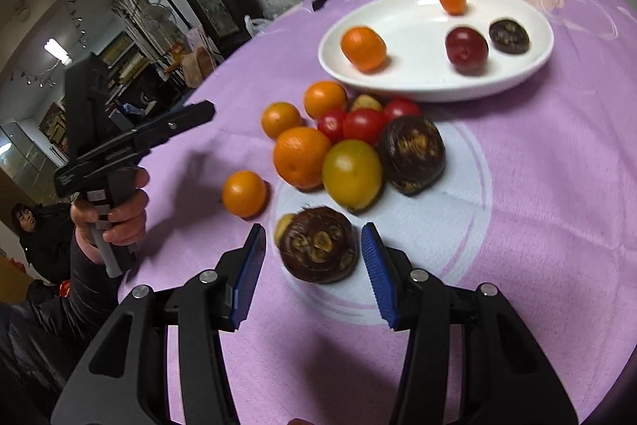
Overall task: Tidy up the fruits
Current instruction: 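Open both tools and withdraw them from the plate toward the fruit pile, then grasp a mandarin with the left tool while the right tool grasps a mangosteen, place both on the plate, then open both tools and return them to the fruit pile, then grasp a yellow orange with the left tool while the right tool grasps a mangosteen, place both on the plate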
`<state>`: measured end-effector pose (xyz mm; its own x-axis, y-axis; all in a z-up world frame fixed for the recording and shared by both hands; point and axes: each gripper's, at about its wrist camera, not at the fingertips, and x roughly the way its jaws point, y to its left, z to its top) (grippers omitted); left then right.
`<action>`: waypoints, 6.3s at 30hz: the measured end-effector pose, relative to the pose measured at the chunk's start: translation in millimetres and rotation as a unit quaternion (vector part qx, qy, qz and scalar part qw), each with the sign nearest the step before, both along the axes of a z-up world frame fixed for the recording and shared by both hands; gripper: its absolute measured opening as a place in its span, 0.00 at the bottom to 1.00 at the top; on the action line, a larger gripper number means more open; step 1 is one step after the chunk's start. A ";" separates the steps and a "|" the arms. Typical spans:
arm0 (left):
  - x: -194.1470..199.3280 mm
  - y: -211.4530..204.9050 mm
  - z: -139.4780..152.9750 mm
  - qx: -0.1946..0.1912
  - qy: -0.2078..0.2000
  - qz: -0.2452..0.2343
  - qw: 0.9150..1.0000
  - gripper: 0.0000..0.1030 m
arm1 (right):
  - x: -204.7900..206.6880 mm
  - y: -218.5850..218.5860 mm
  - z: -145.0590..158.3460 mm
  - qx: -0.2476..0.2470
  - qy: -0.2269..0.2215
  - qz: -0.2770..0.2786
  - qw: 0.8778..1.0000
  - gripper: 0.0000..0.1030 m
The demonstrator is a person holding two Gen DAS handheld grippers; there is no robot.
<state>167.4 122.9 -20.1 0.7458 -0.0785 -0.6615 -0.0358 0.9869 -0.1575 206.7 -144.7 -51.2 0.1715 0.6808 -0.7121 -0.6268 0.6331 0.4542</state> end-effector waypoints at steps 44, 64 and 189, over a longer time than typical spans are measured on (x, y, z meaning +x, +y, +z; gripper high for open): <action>-11.0 -81.7 -30.1 0.066 0.072 -0.205 0.974 0.49 | 11.7 -19.2 8.9 0.044 -0.005 -0.049 0.998 0.42; 7.5 -80.7 5.2 0.026 0.006 -0.187 0.982 0.41 | 25.9 -19.1 29.7 0.069 -0.078 -0.095 0.990 0.42; 164.0 -65.5 16.8 0.045 0.016 -0.044 0.998 0.78 | 125.0 -1.0 36.6 0.017 -0.176 -0.196 0.964 0.49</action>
<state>331.5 57.4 -3.2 0.7172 -0.0818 -0.6920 0.0475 0.9965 -0.0686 331.7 -145.6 -14.5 0.6482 0.5359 -0.5410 -0.4615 0.8415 0.2808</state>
